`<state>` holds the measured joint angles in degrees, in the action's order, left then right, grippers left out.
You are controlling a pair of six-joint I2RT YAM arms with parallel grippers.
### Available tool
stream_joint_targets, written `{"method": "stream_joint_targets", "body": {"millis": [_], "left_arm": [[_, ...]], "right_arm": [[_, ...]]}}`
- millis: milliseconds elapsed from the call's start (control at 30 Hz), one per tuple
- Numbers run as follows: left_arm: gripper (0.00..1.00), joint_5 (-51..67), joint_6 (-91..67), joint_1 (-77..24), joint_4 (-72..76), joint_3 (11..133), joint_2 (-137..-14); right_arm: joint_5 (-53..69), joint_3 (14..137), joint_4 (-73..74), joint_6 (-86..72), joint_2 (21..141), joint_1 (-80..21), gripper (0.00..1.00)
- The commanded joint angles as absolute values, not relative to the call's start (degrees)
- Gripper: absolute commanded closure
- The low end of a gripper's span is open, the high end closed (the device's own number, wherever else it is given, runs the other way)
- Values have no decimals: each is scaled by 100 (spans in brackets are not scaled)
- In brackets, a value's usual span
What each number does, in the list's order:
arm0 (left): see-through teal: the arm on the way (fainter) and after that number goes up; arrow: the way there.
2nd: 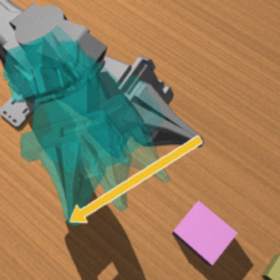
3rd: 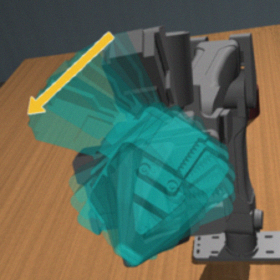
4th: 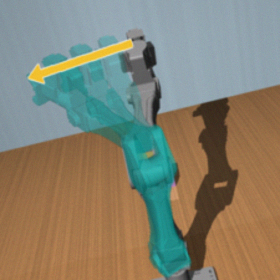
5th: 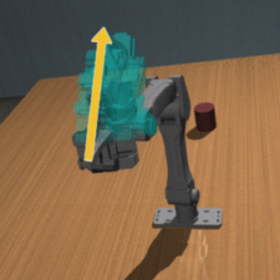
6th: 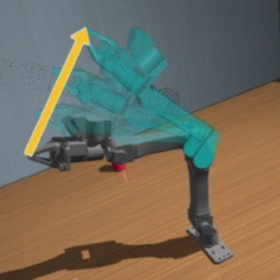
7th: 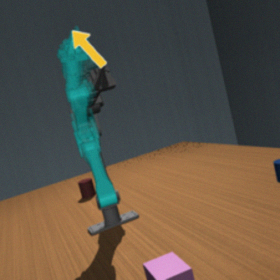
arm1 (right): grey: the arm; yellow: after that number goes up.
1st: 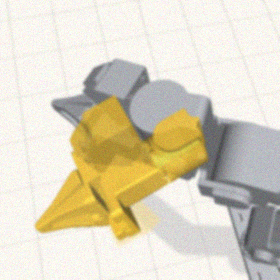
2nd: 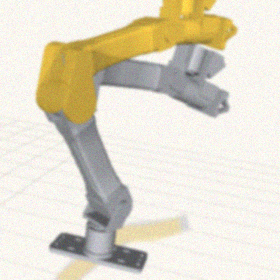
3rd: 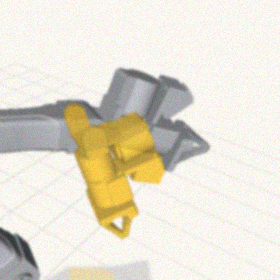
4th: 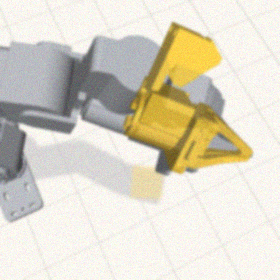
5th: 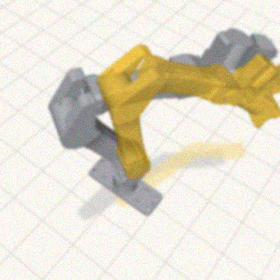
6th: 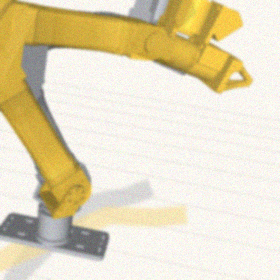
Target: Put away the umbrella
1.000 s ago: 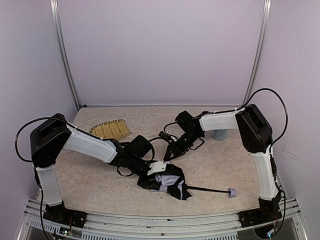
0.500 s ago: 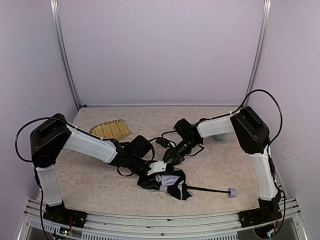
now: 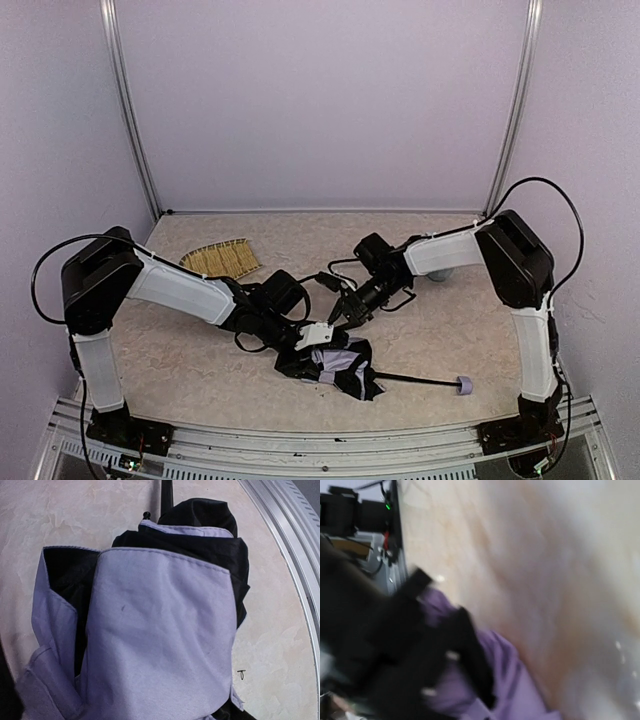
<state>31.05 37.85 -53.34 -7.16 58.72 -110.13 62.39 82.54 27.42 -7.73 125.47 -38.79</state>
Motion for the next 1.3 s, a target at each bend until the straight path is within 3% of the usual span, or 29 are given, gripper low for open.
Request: {"method": "stream_joint_targets", "body": {"millis": [0,400,567,633,767,833,1033,1267], "left_arm": [[100,2597,3950,-5388,-1431,5750,-11392],[100,2621,3980,-5388,-1504,5807,-11454],[100,2625,4011,-5388,-1529,5826,-11465],[100,2641,4033,-5392,-1560,5837,-11477],[100,2640,4017,-5396,-1590,5863,-11479],[100,2637,4023,-5401,-1597,5879,-11479],[100,2630,4026,-5398,-1608,5886,-11496],[100,2606,4060,-5404,-1618,5906,-11520]], "right_arm": [[6140,8209,2101,-1122,11916,-3733,100],[5930,7792,1858,-1121,11590,-3630,100],[5320,7750,2040,-918,11385,-3601,100],[4942,7765,2185,-1040,11441,-3536,91],[4670,7430,1887,-1569,11468,-3346,52],[4584,7437,2001,-1599,11594,-3341,41],[4816,7440,1867,-1803,12131,-3491,36],[5197,8069,1461,-2164,12791,-3928,41]]}}
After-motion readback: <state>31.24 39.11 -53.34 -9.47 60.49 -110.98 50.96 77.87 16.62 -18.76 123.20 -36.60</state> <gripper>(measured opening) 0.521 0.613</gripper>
